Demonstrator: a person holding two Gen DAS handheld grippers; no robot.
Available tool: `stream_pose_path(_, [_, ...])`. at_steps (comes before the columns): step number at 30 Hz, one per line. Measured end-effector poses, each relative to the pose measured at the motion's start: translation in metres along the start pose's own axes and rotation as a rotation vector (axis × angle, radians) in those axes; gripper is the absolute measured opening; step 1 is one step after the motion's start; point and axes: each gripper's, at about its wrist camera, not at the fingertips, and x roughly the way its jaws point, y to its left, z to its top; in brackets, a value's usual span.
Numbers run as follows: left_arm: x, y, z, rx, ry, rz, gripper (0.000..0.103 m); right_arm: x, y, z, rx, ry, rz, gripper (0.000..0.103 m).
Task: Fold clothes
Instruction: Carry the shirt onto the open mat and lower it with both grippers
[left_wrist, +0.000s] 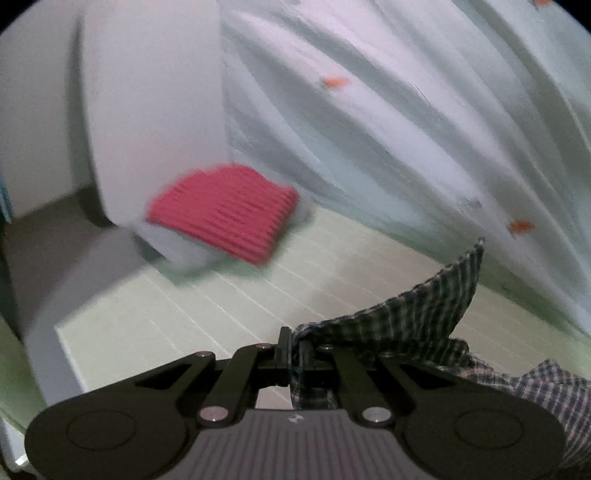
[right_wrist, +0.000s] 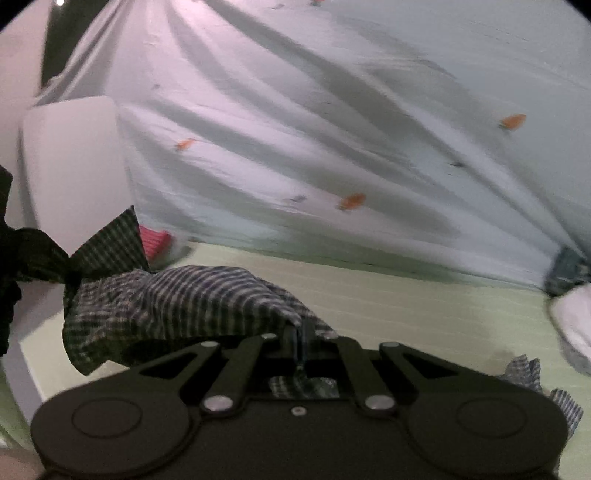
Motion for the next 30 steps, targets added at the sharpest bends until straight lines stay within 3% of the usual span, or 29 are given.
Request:
stream_pose_path(5, [-0.008,0.035,0.055,0.061,-0.160,0.068,0.004,0.015,0.050,0.026,-0.063,-0.073,0.091,0.002])
stream_pose_path(8, [-0.008,0.044,0.091,0.065,-0.237,0.065,0.004,0.026,0.069,0.041,-0.109,-0.115,0.114,0.002])
stream_pose_path(13, [0.014,0.008,0.147,0.108,-0.333,-0.050,0.003,0.046,0.057,0.068,-0.065,-0.154,0.062,0.000])
stream_pose_path(15, [0.033,-0.023,0.162,0.129,-0.345,-0.119,0.003,0.055,0.040,0.079,-0.051,-0.184,-0.019,0.000])
stream_pose_path(18, [0.073,-0.080,0.174,0.154,-0.312,-0.226,0.004,0.081,0.001,0.098,0.008,-0.186,-0.151,0.000])
stream_pose_path(24, [0.142,-0.138,0.147,0.223,-0.108,-0.331,0.010,0.129,-0.061,0.100,0.128,-0.050,-0.345,0.002])
stream_pose_path(26, [0.165,-0.157,0.138,0.246,-0.040,-0.365,0.021,0.138,-0.067,0.087,0.164,0.014,-0.357,0.007])
stream_pose_path(28, [0.188,-0.176,0.129,0.269,0.029,-0.399,0.031,0.150,-0.067,0.070,0.211,0.094,-0.342,0.020])
stream_pose_path(29, [0.200,-0.186,0.125,0.280,0.063,-0.416,0.043,0.154,-0.065,0.061,0.234,0.131,-0.334,0.031])
stream_pose_path(30, [0.207,-0.187,0.120,0.284,0.088,-0.421,0.050,0.157,-0.063,0.052,0.258,0.165,-0.323,0.035])
